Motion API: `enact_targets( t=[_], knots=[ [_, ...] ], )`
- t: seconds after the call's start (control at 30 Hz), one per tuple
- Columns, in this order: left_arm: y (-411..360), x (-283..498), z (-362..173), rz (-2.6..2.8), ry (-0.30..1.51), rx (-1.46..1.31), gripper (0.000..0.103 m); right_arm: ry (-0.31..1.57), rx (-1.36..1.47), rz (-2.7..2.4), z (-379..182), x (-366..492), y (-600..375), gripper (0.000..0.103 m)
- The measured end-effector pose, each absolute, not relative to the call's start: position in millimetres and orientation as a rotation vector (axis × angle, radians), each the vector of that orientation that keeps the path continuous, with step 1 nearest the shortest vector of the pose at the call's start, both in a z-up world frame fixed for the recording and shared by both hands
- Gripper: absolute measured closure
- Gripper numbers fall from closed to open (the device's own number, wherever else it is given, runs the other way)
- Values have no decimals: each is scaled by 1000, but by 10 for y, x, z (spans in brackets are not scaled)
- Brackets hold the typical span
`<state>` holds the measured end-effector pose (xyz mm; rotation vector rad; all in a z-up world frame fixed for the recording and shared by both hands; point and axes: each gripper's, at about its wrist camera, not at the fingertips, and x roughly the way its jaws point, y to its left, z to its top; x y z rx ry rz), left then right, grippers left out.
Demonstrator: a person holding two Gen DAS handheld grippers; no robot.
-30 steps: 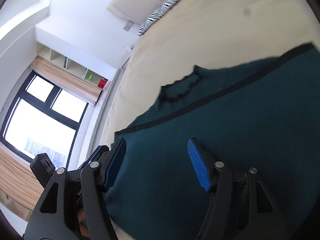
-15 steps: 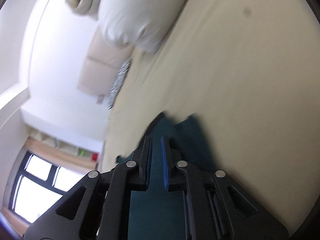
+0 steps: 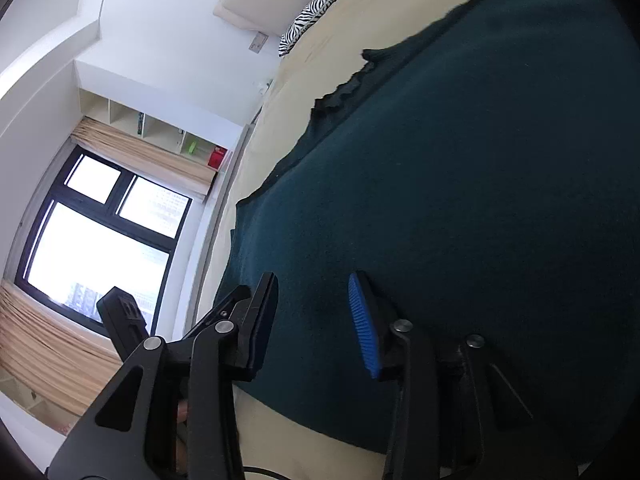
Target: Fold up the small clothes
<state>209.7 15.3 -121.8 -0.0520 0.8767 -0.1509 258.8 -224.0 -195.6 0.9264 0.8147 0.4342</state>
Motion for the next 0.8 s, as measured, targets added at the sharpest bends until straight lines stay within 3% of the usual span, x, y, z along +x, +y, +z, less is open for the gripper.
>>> enact_targets(
  t=[0.27,0.4,0.6,0.8],
  knots=[
    [171,2051,-1268,-155,862,-41,46,650,1063,123,-2061,1899,-3303,83],
    [191,2056,-1273,-157,863,-47,46,638,1059,-12,-1895,1573,-3528,76],
    [180,2056,-1277,-155,861,-34,46,744,957,247,-1592,1804,-2560,69],
    [162,2060,-1295,-159,859,-27,46,903,902,417,-1883,2258,-1726,68]
  ],
)
